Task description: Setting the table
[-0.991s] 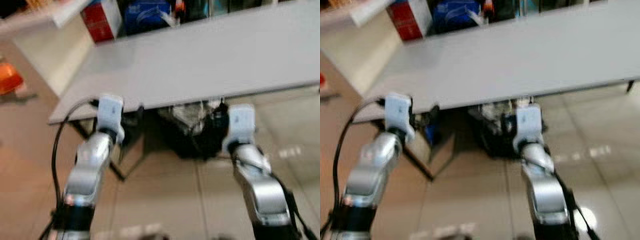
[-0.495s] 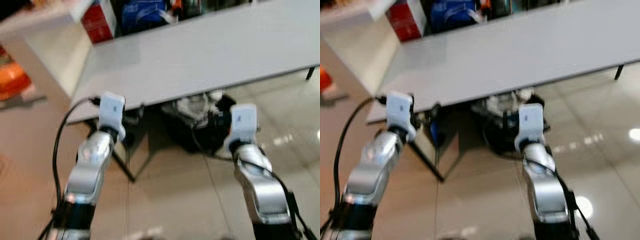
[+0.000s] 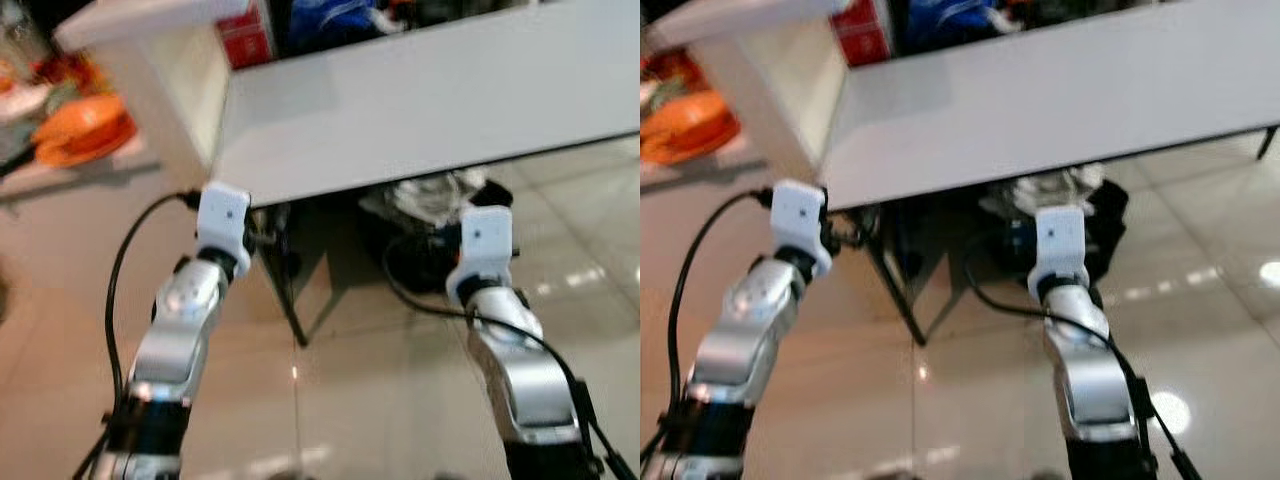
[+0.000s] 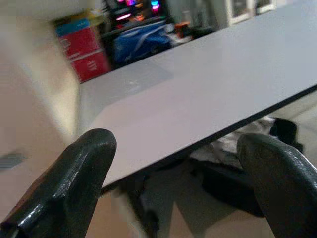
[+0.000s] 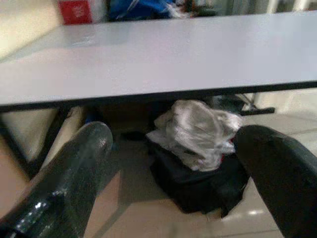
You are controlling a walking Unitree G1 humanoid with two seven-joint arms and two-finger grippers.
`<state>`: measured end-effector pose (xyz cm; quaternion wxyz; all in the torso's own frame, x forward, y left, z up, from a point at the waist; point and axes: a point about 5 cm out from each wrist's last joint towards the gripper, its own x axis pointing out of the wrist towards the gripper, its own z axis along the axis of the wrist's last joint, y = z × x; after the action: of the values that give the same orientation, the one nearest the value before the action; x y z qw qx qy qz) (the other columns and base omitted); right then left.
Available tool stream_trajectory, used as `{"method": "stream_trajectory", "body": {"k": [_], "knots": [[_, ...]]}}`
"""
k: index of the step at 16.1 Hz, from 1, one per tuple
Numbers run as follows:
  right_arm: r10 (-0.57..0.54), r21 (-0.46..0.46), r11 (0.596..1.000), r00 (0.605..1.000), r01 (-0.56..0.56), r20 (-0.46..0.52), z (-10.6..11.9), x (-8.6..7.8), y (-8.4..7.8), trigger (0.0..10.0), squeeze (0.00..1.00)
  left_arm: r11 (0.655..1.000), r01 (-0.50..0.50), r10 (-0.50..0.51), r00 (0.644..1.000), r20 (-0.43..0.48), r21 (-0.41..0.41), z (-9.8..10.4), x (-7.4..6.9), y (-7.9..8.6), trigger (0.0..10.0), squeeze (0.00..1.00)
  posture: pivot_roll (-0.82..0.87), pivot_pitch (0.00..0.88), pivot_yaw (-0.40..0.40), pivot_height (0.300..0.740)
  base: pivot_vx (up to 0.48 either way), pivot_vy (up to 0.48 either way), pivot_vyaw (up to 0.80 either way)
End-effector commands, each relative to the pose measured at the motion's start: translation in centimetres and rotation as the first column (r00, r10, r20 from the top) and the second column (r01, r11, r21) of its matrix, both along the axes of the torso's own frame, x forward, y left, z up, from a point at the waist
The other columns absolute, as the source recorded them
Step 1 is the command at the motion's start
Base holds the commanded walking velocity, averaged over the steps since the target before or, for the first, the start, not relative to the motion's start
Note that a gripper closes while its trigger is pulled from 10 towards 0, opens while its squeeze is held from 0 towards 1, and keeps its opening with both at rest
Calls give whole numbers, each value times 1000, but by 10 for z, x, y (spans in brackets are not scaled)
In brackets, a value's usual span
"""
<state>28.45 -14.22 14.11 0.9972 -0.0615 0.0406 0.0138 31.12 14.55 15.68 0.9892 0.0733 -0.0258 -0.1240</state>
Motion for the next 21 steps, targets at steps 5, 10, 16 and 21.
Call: {"method": "stream_trajectory", "body": {"k": [5, 10, 16, 21], "knots": [[59, 2, 998, 998, -59, 5, 1, 3, 11, 10000, 0, 996, -87, 87, 996, -12, 22, -5, -5, 19, 10000, 0, 0, 18, 130, 740, 0, 403, 0], [145, -58, 988, 989, -146, -17, 4, 5, 12, 10000, 0, 978, -205, 204, 979, -24, -25, -15, -18, 24, 10000, 0, -28, 26, 24, 740, 0, 405, 0], [144, -101, 984, 989, -146, -26, 5, 1, 4, 10000, 0, 984, -171, 169, 984, -58, -41, -25, -27, 9, 10000, 0, -67, 45, 54, 740, 0, 408, 0], [148, -82, 985, 988, -151, -44, 4, -3, 1, 10000, 0, 982, -184, 183, 982, -38, -51, -20, -32, 7, 10000, 0, -64, 61, 1, 740, 0, 408, 0]]}}
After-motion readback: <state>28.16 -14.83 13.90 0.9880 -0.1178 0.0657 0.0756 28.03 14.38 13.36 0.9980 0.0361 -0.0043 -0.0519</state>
